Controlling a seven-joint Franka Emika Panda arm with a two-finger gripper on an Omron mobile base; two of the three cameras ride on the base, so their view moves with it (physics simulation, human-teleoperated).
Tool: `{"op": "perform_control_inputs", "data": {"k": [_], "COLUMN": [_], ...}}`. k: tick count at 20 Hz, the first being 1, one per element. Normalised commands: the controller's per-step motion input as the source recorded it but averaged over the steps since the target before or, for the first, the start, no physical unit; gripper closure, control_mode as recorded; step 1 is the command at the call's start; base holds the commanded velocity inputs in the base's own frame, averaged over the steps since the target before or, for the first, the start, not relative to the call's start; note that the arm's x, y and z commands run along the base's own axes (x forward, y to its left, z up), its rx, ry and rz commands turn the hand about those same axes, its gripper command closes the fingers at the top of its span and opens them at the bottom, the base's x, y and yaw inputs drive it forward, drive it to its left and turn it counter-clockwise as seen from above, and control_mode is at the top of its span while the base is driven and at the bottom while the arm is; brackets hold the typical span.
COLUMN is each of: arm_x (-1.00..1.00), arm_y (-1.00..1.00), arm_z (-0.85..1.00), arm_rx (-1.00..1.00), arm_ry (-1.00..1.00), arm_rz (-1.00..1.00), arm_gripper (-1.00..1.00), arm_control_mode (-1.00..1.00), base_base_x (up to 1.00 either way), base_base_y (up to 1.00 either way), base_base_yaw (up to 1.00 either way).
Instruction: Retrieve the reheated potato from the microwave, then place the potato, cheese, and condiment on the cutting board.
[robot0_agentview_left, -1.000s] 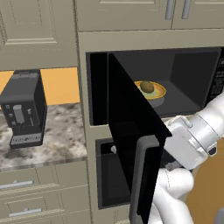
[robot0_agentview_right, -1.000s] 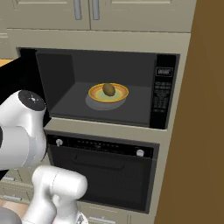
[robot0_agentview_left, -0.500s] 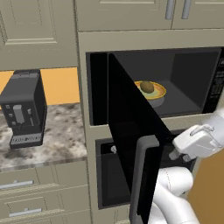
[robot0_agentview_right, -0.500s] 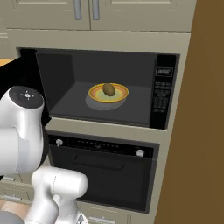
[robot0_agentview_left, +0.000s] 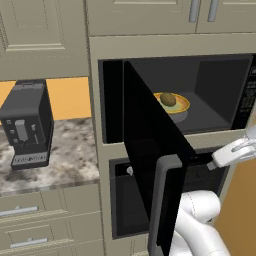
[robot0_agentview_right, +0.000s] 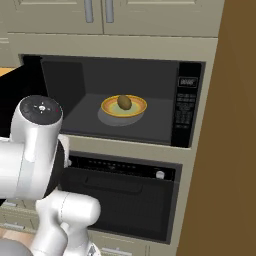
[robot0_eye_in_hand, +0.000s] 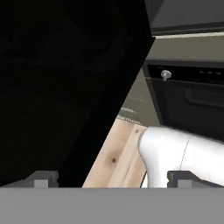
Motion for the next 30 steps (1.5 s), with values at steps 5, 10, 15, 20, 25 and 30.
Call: {"op": "perform_control_inputs", "data": {"k": [5,10,15,20,25,30], "arm_x": [0.52,0.55,0.50,0.60,0.64,0.58], "arm_y": [-0.31,-0.13,-0.03,-0.16,-0.18,-0.07], "arm_z": [0.03,0.01,-0.02,0.08,0.20,-0.01], "arm_rx": [-0.02,-0.03,-0.02,0.00,0.00,0.00], "arm_ry": [0.00,-0.17,-0.30,-0.11,0.16,0.02], "arm_rz": [0.00,-0.03,-0.07,-0.05,-0.07,0.00], "arm_gripper": [-1.00,-1.00,-1.00,-1.00,-1.00,-1.00], "arm_control_mode": [-1.00,-1.00,-1.00,-1.00,-1.00,-1.00], "base_base_x": [0.00,0.00,0.00,0.00,0.00,0.00], "base_base_y": [0.00,0.00,0.00,0.00,0.00,0.00], "base_base_yaw": [0.00,0.00,0.00,0.00,0.00,0.00]}}
